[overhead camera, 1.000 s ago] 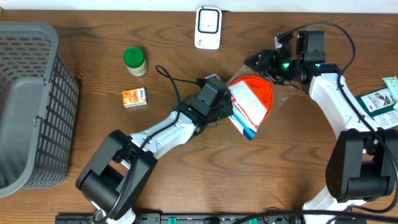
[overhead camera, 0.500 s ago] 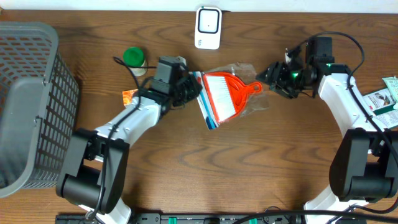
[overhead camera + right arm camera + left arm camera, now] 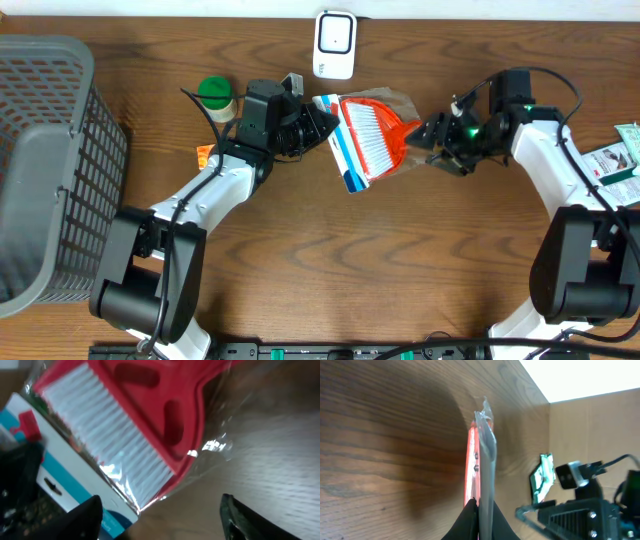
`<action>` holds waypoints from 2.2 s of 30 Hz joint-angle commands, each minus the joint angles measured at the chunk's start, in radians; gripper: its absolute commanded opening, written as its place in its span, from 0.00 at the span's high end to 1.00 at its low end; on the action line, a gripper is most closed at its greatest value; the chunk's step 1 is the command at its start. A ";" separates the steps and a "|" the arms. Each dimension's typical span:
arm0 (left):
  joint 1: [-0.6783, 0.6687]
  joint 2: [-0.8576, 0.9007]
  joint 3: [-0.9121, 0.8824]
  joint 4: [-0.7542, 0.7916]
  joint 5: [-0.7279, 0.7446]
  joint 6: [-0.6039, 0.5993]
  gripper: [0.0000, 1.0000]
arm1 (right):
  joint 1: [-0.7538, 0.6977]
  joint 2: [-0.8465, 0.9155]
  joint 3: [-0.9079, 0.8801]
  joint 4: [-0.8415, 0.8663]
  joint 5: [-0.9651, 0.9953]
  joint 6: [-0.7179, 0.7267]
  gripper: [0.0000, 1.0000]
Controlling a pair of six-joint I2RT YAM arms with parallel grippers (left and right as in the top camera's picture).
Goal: Scan the item barcode
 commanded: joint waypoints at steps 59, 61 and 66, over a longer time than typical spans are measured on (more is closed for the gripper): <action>-0.027 -0.032 0.033 -0.047 0.007 -0.077 0.93 | 0.147 -0.001 -0.391 1.035 0.104 0.824 0.29; -0.027 -0.032 0.033 -0.047 0.006 -0.077 0.93 | 0.148 -0.001 -0.391 1.030 0.077 0.823 0.29; -0.027 -0.032 0.033 -0.047 0.006 -0.077 0.93 | 0.156 -0.001 -0.391 0.948 0.040 0.805 0.29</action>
